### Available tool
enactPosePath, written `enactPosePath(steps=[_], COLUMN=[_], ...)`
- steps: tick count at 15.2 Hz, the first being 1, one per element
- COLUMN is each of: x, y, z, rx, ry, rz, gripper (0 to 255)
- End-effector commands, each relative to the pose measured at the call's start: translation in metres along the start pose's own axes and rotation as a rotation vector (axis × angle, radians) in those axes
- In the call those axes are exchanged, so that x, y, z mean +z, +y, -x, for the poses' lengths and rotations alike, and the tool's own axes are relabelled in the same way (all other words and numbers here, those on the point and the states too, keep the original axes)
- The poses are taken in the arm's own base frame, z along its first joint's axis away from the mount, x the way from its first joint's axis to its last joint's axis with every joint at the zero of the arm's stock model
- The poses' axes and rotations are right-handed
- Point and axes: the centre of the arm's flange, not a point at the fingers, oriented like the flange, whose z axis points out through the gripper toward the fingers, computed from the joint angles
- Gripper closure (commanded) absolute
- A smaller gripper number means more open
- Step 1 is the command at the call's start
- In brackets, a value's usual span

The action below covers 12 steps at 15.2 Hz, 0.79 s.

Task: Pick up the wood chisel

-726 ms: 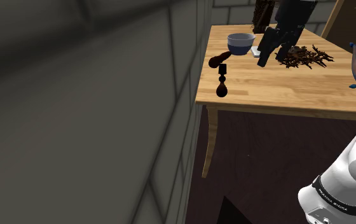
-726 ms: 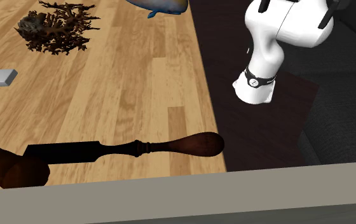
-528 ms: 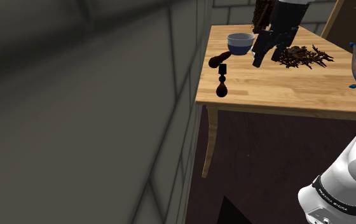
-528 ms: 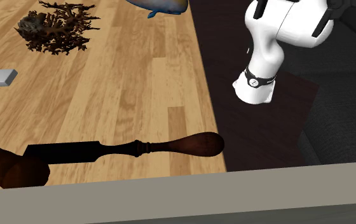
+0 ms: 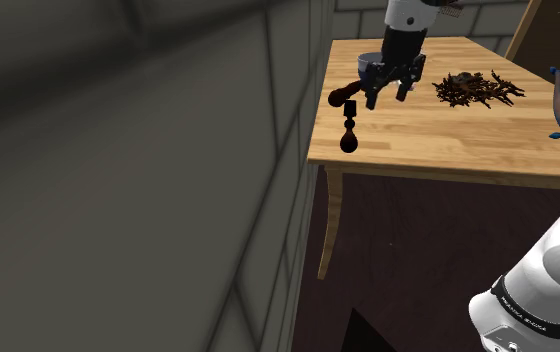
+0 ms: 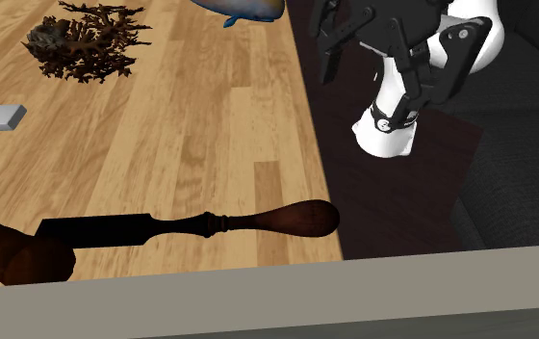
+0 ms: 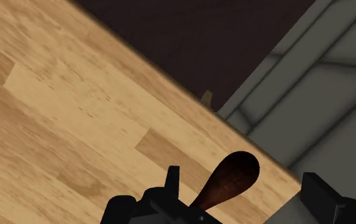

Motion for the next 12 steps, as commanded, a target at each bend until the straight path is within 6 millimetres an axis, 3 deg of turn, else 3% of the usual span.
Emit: enactPosePath(steps=[1, 12], x=[0.016, 0.092], y=[0.002, 0.028], z=[-0.026, -0.152], rx=[0.028, 0.178], ry=[-0.007, -0.049], rz=[0.016, 0.102], gripper=[0, 0])
